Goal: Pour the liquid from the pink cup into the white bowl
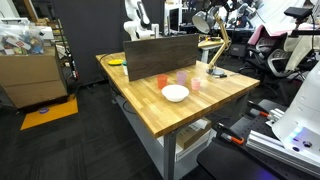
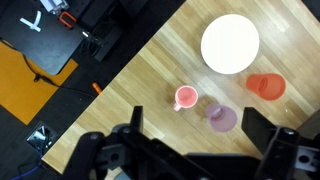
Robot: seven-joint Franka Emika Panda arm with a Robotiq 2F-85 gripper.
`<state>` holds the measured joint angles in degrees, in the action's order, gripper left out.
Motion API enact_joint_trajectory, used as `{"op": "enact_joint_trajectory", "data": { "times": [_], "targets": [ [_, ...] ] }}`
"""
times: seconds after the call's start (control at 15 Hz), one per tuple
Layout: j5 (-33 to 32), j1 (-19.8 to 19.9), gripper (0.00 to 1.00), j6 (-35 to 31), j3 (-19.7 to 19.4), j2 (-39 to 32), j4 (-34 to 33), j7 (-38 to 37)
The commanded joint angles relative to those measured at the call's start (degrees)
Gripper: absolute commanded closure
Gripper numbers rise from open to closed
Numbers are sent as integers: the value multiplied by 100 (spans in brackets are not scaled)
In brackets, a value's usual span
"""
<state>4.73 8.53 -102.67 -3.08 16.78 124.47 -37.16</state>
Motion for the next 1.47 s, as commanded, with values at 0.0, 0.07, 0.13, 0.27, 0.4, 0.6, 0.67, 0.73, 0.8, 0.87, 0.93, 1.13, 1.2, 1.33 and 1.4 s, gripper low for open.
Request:
{"op": "enact_joint_trajectory", "data": {
  "times": [0.0, 0.07, 0.13, 0.27, 0.4, 0.6, 0.67, 0.73, 0.8, 0.87, 0.93, 1.13, 1.2, 1.33, 1.4],
  "targets": [
    [163, 261, 0, -524, -197, -194, -50, -568],
    [166, 341, 0, -693, -291, -258, -36, -717],
    [145, 417, 0, -885, -366, -320, 10, -897],
    [-17, 549, 0, -1347, -455, -433, 141, -1350],
    [-222, 602, 0, -1707, -474, -638, 287, -1828],
    [-175, 522, 0, -1595, -562, -716, 245, -1667],
    [-181, 518, 0, -1613, -556, -721, 243, -1713],
    [-183, 520, 0, -1614, -553, -704, 241, -1732],
    [-183, 521, 0, -1614, -551, -684, 241, -1737],
    [-183, 522, 0, -1614, -551, -674, 241, -1740],
    [-183, 522, 0, -1614, -550, -672, 241, -1741],
    [-75, 463, 0, -1662, -548, -884, 225, -1628],
    [9, 424, 0, -1666, -544, -978, 225, -1604],
    [-91, 372, 0, -1759, -513, -1244, 234, -1795],
    [-68, 336, 0, -1791, -517, -1422, 221, -1869]
  ]
}}
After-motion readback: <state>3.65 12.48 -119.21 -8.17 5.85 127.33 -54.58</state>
